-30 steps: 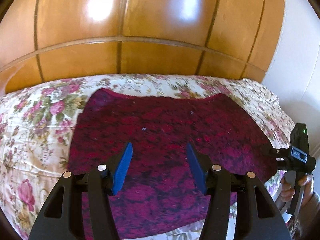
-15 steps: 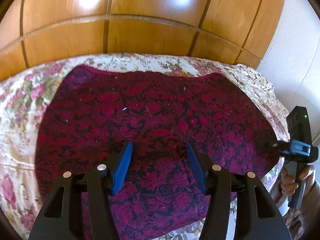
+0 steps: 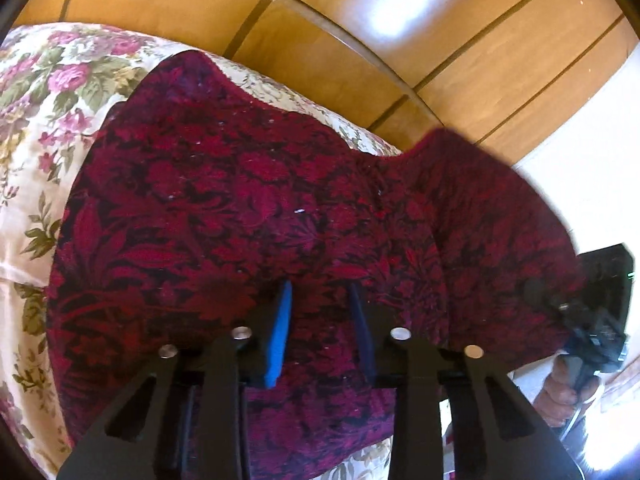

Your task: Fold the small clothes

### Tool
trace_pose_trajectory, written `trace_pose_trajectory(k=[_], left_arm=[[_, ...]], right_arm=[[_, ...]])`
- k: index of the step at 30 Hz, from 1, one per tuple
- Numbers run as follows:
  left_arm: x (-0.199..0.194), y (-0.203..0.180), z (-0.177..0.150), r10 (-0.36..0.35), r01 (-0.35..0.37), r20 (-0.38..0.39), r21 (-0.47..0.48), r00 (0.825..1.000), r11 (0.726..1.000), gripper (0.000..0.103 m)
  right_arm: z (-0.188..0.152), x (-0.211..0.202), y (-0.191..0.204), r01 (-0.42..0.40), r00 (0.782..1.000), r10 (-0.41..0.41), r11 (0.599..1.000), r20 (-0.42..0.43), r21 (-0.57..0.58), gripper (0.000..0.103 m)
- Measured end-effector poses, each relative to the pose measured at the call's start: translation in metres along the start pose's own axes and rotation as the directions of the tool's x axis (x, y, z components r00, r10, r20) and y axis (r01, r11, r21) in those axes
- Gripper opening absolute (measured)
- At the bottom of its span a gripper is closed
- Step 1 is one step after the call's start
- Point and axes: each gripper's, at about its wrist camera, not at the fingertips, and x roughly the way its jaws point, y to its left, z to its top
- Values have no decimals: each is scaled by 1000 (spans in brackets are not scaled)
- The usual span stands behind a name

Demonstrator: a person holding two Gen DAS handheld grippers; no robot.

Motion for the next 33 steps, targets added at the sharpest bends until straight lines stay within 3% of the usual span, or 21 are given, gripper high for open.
trace_pose_trajectory(k=[9, 12, 14, 18, 20, 23, 26, 28, 30, 33], left_arm=[[-8, 10, -6, -44, 44, 15, -17, 999, 999, 28], [-20, 20, -3, -89, 90, 23, -63, 996, 994, 28], [-36, 35, 0, -109, 114, 54, -111, 993, 987, 29], [-81, 72, -1, -149, 185, 167, -224, 975, 957, 46], [-105, 92, -2, -156, 215, 226, -267, 962, 939, 46], [-136, 109, -1, -178, 262, 292, -281, 940, 923, 46], [-149, 109, 11, -193, 275, 309, -250, 931, 928, 46], [-148, 104, 23, -207, 276, 292, -220, 934, 936, 46], [-143, 96, 32, -223, 274, 258, -183, 940, 944, 59], [-128, 86, 46, -237, 266, 190, -146, 953, 953, 59]], right_arm=[[-3, 45, 92, 55, 997, -64, 967, -31, -248, 38], [-9, 63, 115, 84, 994, -102, 946, -44, -313, 38], [-15, 70, 125, 111, 990, -134, 925, -40, -363, 38], [-30, 84, 143, 146, 984, -174, 877, -21, -458, 37], [-35, 92, 153, 157, 982, -187, 853, -11, -498, 37], [-45, 110, 168, 165, 979, -206, 810, -9, -563, 37], [-62, 132, 185, 182, 972, -233, 748, 5, -638, 37], [-74, 143, 191, 200, 966, -256, 703, 20, -682, 37], [-86, 156, 194, 228, 957, -286, 648, 46, -726, 37], [-99, 161, 196, 268, 946, -311, 583, 94, -767, 37]])
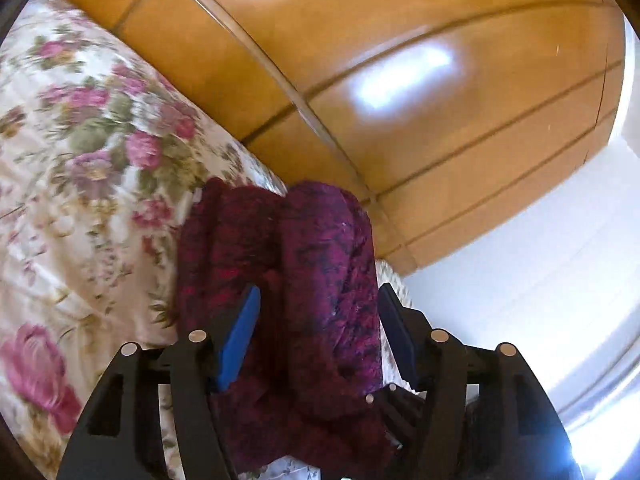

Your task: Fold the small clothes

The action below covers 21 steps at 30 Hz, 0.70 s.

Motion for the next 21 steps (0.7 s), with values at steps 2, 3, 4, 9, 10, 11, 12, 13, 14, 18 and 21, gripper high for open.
trace_pose_trajectory(k=[2, 3, 4, 9, 10, 11, 12, 13, 14, 18, 21], left_arm=[[21, -6, 4, 13, -11, -54, 29, 998, 1000, 59], [30, -7, 4, 25, -21, -82, 40, 996, 999, 59], [40, -9, 5, 31, -25, -107, 52, 994, 998, 59], [73, -22, 4, 126, -101, -168, 148, 978, 984, 18], [73, -26, 4, 147, -120, -162, 164, 976, 979, 17], [70, -28, 5, 162, -133, -158, 176, 974, 975, 17], [68, -29, 6, 166, -137, -157, 182, 974, 974, 17], [66, -31, 6, 172, -142, -155, 191, 973, 971, 17], [64, -33, 6, 182, -149, -154, 203, 971, 968, 17], [57, -36, 6, 198, -164, -145, 219, 969, 962, 17], [45, -38, 4, 220, -187, -130, 229, 967, 955, 17]], right_arm=[[-1, -3, 4, 15, 1000, -15, 1000, 9, -7, 37], [-2, -3, 2, 18, 1000, -18, 1000, 13, -3, 38], [-4, -7, 2, 19, 1000, -19, 1000, 19, 1, 41], [-9, -28, -8, -93, 994, 91, 995, 66, 27, 80], [-11, -34, -13, -131, 989, 128, 990, 71, 43, 81], [-14, -43, -22, -206, 977, 201, 976, 74, 70, 82], [-19, -53, -34, -289, 956, 281, 952, 84, 106, 87], [-24, -64, -47, -366, 930, 353, 919, 105, 146, 89], [-29, -74, -60, -415, 909, 397, 892, 129, 179, 90], [-49, -94, -115, -430, 902, 379, 840, 209, 331, 90], [-59, -81, -138, -353, 935, 299, 833, 191, 425, 80]])
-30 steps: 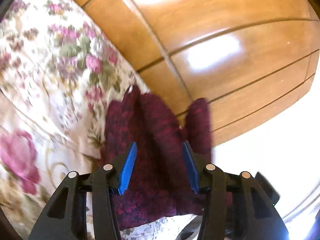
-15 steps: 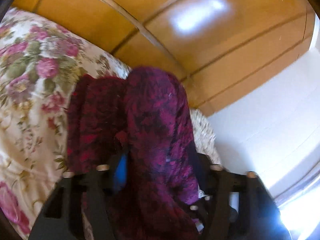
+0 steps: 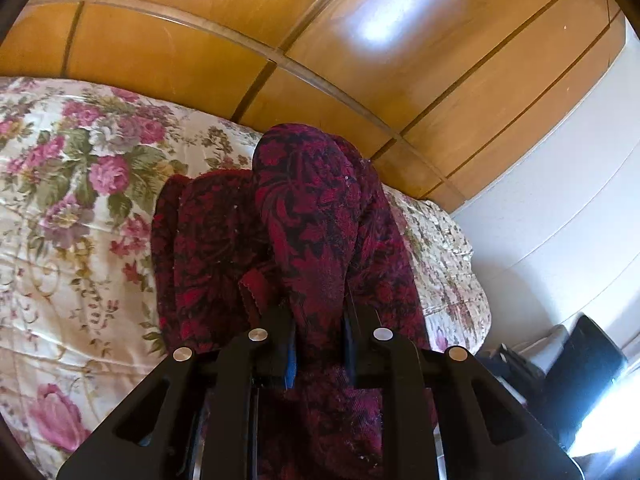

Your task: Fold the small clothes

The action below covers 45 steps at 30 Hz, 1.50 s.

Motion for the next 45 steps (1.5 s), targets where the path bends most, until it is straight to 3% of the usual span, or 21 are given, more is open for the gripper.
trace_pose_trajectory(k=[1, 4, 10, 14, 16, 19, 20, 23, 27, 30, 34, 37, 39, 41, 43, 45], left_arm=[[-2, 3, -1, 13, -13, 1, -3, 1000, 1000, 17], [-7, 13, -5, 47, -47, 1, -19, 999, 999, 17], [-8, 49, -19, 172, -173, -16, -81, 985, 982, 21], [-4, 54, -33, 215, -214, -1, -78, 977, 974, 26], [-4, 54, -35, 222, -221, 10, -72, 975, 973, 26], [-5, 51, -36, 236, -234, 19, -68, 972, 970, 28], [-7, 48, -36, 245, -243, 23, -57, 969, 968, 28], [-8, 46, -38, 254, -253, 32, -48, 967, 966, 28], [-7, 46, -40, 259, -258, 42, -44, 965, 965, 28], [-8, 44, -41, 272, -271, 48, -28, 961, 962, 28], [-3, 45, -42, 319, -320, 51, 0, 946, 948, 28], [0, 52, -41, 314, -313, 48, -19, 948, 949, 28], [-1, 55, -41, 297, -295, 49, -40, 954, 955, 28], [-2, 54, -43, 299, -297, 52, -35, 953, 954, 28], [-4, 51, -45, 329, -328, 56, -25, 943, 944, 33], [-7, 52, -46, 336, -334, 56, -28, 940, 942, 38]], right_arm=[[0, 5, -7, 14, 1000, -13, 1000, -6, 16, 72], [-1, 34, -12, 45, 998, -44, 999, -38, 18, 63], [-6, 81, 23, 151, 987, -157, 980, -39, -129, 65], [-23, 96, 44, 234, 968, -248, 945, -34, -227, 74], [-23, 95, 43, 226, 969, -242, 945, -41, -237, 75], [-8, 77, 24, 83, 991, -96, 988, -90, -133, 76], [2, 65, 12, 21, 996, -26, 998, -84, -61, 76], [29, 41, -9, -30, 999, 31, 998, -14, 50, 76], [62, 54, -33, -3, 1000, 3, 995, 2, 96, 74], [77, 93, -44, 62, 995, -54, 992, -78, 108, 64], [77, 133, -47, 157, 976, -146, 986, -159, 60, 63], [76, 144, -45, 188, 970, -183, 982, -162, 17, 66], [75, 143, -46, 171, 974, -167, 985, -153, 14, 72], [70, 135, -43, 155, 979, -154, 988, -132, 1, 99], [64, 125, -41, 188, 976, -186, 982, -113, 0, 101], [53, 112, -54, 154, 985, -147, 985, -95, 79, 101]])
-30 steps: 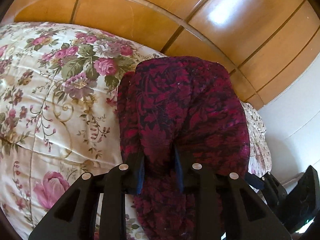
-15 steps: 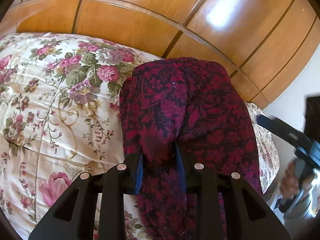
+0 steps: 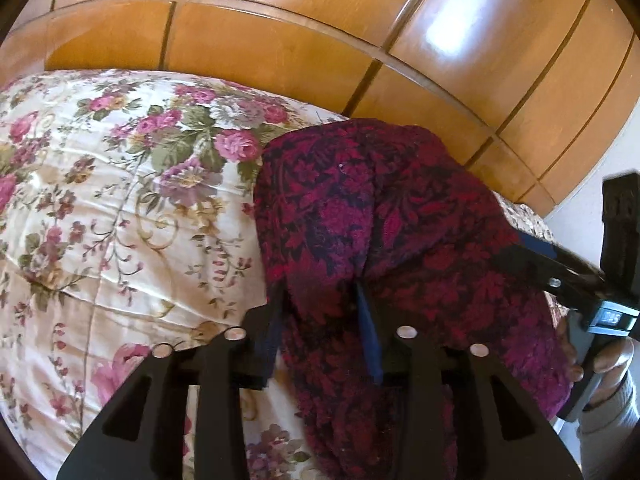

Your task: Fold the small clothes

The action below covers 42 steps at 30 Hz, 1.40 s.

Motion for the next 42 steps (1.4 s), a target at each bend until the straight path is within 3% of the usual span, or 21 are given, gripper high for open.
trace_pose_trajectory(k=[4, 8, 9, 12, 15, 17, 18, 21, 24, 26, 29, 35, 37, 42], left_arm=[[-2, 0, -1, -16, 16, -5, -6, 1000, 1000, 41], [1, 0, 1, -31, 30, -11, -2, 999, 1000, 42], [2, 3, 1, -35, 35, -13, -10, 999, 999, 48], [6, 17, 2, -93, 91, -25, -59, 995, 994, 50], [13, 33, 2, -197, 190, -37, -131, 980, 973, 50], [22, 45, 0, -298, 283, -42, -206, 954, 937, 50], [28, 53, -2, -362, 341, -37, -253, 932, 905, 50], [35, 59, -7, -460, 436, -6, -307, 888, 846, 50], [34, 48, -10, -508, 489, 13, -292, 861, 822, 50], [36, 38, -9, -558, 539, 20, -292, 830, 790, 50], [39, 8, -3, -583, 563, -4, -250, 813, 787, 50], [73, -94, 30, -648, 635, -108, -130, 754, 761, 50], [91, -139, 45, -650, 647, -157, -77, 744, 759, 50], [143, -242, 64, -606, 636, -275, 28, 747, 771, 49]], right_arm=[[-20, -1, -38, -149, 988, 153, 970, -8, 195, 101], [-38, 22, -69, -324, 935, 355, 872, -17, 366, 101], [-40, 27, -73, -353, 921, 389, 851, -14, 389, 101], [-46, 42, -83, -447, 872, 489, 786, 11, 427, 101], [-47, 54, -90, -510, 826, 563, 729, 24, 456, 101], [-47, 60, -92, -530, 809, 588, 710, 25, 464, 101], [-47, 61, -92, -533, 806, 591, 707, 25, 465, 101], [-44, 53, -88, -536, 811, 583, 717, 38, 446, 97], [-40, 34, -84, -554, 811, 582, 725, 66, 410, 88], [-42, 19, -83, -563, 811, 579, 732, 85, 384, 84], [-47, -12, -91, -557, 825, 550, 751, 131, 354, 83], [-64, -92, -149, -500, 863, 421, 790, 281, 355, 83], [-72, -112, -175, -472, 873, 364, 798, 324, 376, 83], [-108, -148, -256, -369, 907, 194, 796, 374, 481, 82]])
